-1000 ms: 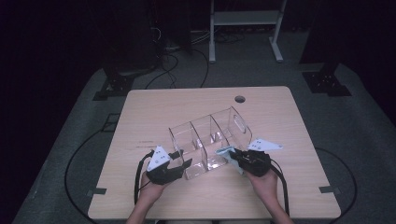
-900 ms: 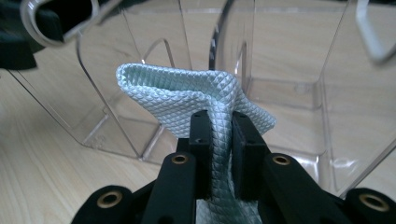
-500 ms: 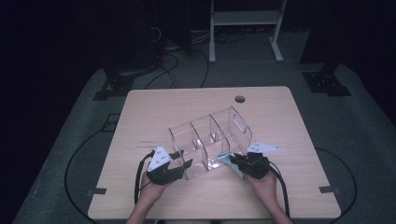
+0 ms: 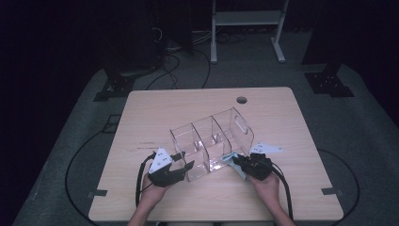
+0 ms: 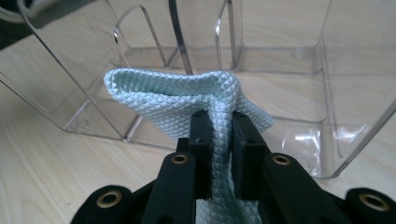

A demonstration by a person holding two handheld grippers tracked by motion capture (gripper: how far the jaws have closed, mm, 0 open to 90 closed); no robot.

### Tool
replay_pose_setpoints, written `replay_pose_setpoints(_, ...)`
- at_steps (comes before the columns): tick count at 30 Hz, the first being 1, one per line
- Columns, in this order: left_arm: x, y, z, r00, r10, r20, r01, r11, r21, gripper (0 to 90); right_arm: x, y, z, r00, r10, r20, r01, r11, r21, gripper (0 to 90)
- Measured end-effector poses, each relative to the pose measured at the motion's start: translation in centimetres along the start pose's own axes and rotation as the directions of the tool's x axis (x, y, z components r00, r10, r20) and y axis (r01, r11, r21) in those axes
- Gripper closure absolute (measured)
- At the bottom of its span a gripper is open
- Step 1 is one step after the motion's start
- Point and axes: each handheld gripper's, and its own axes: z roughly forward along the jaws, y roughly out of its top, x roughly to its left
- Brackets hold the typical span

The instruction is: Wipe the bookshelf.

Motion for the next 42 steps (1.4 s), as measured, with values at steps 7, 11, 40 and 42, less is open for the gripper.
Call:
replay_pose_setpoints(7,0.0,0.0,0.0,1.0000,-0.002,0.002,0.002,1.0000,-0.002,49.1,0.4,1.0,-1.0,0.9998,-0.017,0.005,0.018,0.999,-0.042,79.8)
replay_pose_setpoints(11,0.0,0.0,0.0,1.0000,0.000,0.003,0.000,1.0000,-0.001,49.1,0.2,0.5,-0.5,1.0000,-0.005,0.005,0.005,1.000,-0.023,79.8)
replay_pose_setpoints(40,0.0,0.0,-0.1,1.0000,0.001,0.004,-0.001,1.0000,0.004,49.0,0.6,0.0,0.1,0.9995,-0.023,0.023,0.023,1.000,0.003,79.7)
replay_pose_setpoints(42,0.0,0.0,-0.1,1.0000,0.000,0.005,0.000,1.0000,0.003,48.9,0.6,-0.1,0.1,0.9996,-0.017,0.022,0.017,1.000,0.004,79.7)
